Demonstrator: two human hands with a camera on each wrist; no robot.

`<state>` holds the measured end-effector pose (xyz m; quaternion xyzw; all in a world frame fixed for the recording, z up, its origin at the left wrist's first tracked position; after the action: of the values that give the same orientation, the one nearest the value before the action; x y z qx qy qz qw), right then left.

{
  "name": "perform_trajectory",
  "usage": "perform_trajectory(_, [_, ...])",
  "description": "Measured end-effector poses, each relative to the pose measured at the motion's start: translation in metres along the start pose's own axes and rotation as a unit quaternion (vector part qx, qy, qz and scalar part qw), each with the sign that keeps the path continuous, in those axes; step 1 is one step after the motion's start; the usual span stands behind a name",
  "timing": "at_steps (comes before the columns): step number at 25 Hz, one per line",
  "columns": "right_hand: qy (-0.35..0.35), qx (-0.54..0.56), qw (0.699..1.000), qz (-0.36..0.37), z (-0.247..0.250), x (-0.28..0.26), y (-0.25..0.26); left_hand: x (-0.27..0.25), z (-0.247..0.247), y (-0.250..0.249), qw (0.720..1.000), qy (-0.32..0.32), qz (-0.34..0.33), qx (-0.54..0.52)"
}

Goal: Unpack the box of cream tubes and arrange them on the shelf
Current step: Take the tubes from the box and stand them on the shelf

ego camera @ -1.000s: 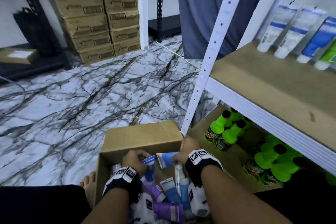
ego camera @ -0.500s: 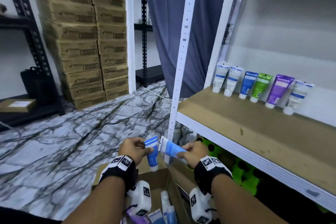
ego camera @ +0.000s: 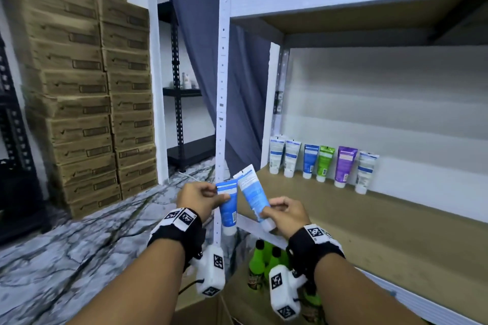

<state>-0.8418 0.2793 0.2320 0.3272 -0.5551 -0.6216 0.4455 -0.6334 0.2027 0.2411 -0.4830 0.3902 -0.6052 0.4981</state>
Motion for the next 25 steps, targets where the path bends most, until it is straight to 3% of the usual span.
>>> perform_trajectory(5, [0.007,0.0,0.999,0.043,0.035,0.017,0.018,0.011,-0.039,-0.043,0.994,0.06,0.031,-0.085])
perform_trajectory(11, [0.007,0.016,0.999,0.038,0.079,0.041,0.017,0.034,-0.092,-0.063,0.991,0.1,0.029,-0.085])
perform_trajectory(21, [-0.047,-0.197,0.978,-0.044,0.137,0.092,-0.018,0.065,-0.184,-0.07,0.989,0.143,-0.011,-0.016])
perform_trajectory(25, [-0.046,-0.245,0.968,-0.023,0.144,0.116,-0.023,0.082,-0.211,-0.062,0.991,0.127,-0.036,-0.003])
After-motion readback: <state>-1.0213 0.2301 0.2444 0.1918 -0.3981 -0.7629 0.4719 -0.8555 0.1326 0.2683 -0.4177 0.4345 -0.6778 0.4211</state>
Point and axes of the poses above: each hand's wrist, its own x-axis towards the middle knuckle, its own z-axis out of the back of the hand, y = z × x, the point moved 1 cm from there along x, towards the middle knuckle, and after that the axes turned 2 degrees about y, right-handed, at the moved point
